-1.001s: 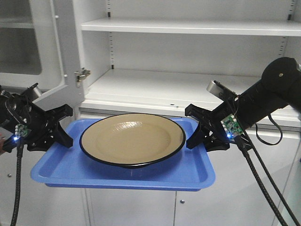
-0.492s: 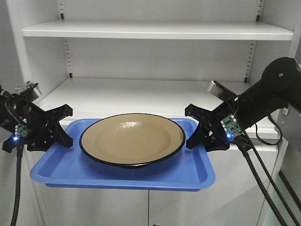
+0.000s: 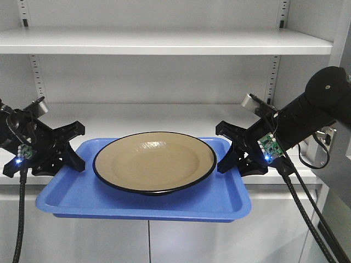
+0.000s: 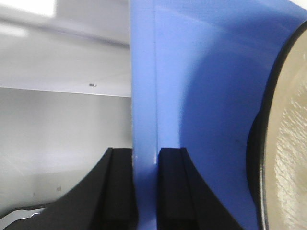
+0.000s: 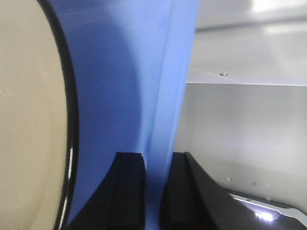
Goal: Place disk in tray to left cabinet
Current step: 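Carry the blue tray with both grippers over the lower cabinet shelf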
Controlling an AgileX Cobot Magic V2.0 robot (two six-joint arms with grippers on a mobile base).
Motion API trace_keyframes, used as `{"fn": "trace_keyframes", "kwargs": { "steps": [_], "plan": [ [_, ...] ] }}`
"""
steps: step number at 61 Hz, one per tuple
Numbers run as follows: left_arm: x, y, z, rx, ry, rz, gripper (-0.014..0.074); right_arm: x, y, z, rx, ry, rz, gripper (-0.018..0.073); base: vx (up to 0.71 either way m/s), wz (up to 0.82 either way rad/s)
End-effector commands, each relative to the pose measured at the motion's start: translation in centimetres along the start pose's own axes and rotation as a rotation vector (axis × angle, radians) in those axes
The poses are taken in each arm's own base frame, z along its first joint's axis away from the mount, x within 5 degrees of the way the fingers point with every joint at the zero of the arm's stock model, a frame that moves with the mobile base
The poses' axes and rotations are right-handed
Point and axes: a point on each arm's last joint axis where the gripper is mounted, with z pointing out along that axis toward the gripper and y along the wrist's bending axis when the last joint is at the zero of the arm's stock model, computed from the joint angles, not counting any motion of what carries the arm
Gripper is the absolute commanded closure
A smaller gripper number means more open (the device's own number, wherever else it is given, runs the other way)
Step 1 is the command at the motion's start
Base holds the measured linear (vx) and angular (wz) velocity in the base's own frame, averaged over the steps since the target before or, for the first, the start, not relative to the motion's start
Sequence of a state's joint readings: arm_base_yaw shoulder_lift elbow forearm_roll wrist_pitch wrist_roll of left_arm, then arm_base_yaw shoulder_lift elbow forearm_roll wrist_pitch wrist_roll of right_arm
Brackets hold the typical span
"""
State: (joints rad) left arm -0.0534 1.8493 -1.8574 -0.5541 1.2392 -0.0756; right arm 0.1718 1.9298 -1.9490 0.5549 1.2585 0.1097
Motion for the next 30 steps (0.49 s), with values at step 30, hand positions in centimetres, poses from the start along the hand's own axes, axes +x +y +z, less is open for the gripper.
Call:
{"fn": "trace_keyframes", "kwargs": {
  "steps": [30],
  "plan": [
    [1.28,-5.53,-2.97,0.292,-0.012,-0.011,0.0596,0.89,5.49,-3.21,-0.291,-0.064,-0.02,0.0551,0.16,0.02]
  ]
}}
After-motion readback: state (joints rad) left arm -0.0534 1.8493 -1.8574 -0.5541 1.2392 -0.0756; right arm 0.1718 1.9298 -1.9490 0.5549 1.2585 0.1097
